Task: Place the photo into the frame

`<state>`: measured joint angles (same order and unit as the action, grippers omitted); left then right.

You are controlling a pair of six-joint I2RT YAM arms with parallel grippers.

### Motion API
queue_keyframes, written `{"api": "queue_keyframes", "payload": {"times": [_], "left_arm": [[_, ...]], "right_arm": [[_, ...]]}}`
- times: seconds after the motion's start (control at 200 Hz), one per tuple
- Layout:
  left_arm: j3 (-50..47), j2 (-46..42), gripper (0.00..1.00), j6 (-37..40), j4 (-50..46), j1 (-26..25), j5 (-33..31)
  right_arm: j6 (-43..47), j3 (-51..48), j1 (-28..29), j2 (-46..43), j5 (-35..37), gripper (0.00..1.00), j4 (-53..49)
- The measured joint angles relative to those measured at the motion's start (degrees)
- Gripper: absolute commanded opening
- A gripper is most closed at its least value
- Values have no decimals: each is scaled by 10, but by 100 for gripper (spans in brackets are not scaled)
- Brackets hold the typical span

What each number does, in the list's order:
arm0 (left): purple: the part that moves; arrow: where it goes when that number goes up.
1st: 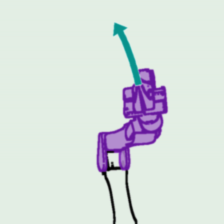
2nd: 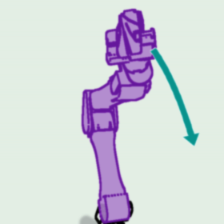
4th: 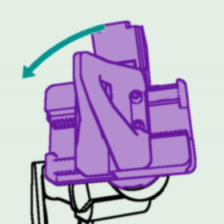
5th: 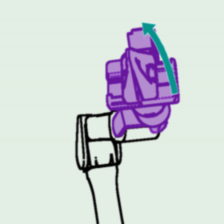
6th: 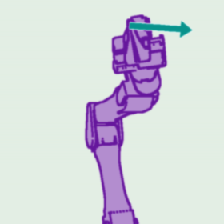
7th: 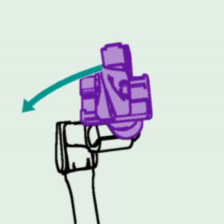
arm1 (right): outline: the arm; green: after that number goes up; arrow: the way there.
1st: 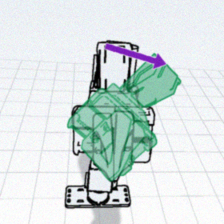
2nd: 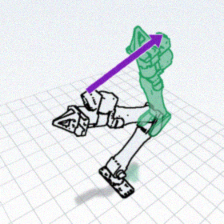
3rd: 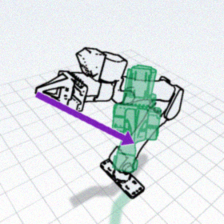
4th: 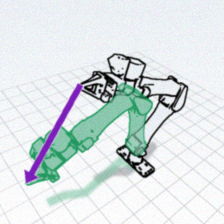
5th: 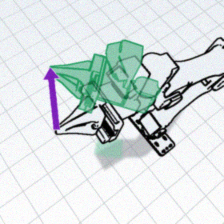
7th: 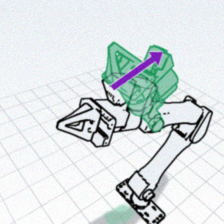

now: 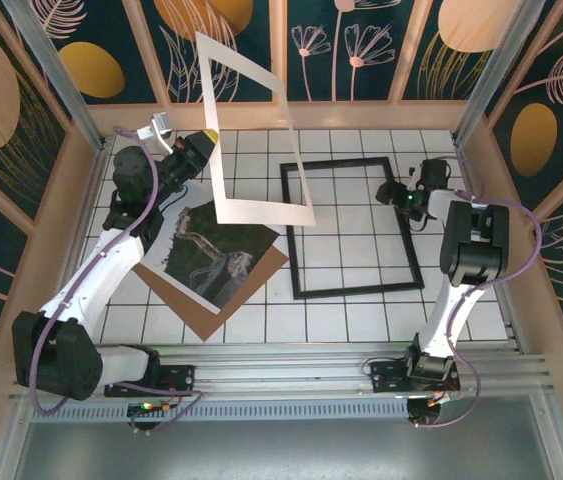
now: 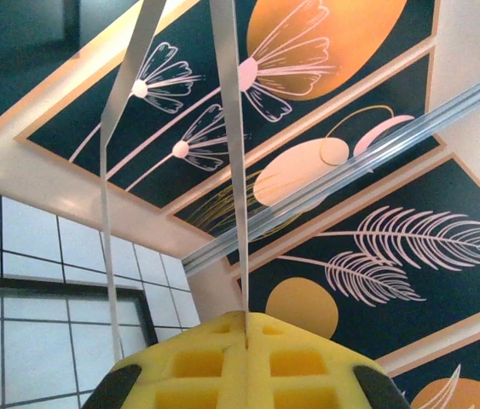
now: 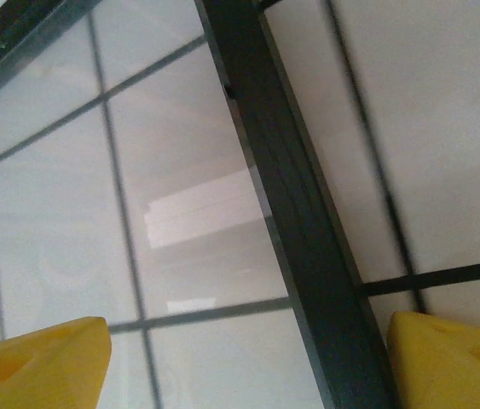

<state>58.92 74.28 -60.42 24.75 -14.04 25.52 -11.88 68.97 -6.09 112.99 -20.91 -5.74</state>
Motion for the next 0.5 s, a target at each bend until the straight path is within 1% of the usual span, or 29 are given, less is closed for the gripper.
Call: {"api": "queue_keyframes", "payload": {"times": [0.105,0.265,0.335,0.405,0.5], "left_arm": [[-17,0,0,-21,18,-14,-4],[-21,15,0,-40,36,-62,-12],[-21,29,0,-49,46,-80,-20],[-21,45,0,-55,52,-94,-27],[-21,66,0,-62,56,-108,-38]], "right_arm": [[2,-21,3,-10,-32,81,15],[-1,-36,9,-23,-62,80,12],[-3,-37,9,-25,-61,81,8],[-5,-42,8,-33,-45,82,3],[-7,-74,8,-63,-22,84,4]]}}
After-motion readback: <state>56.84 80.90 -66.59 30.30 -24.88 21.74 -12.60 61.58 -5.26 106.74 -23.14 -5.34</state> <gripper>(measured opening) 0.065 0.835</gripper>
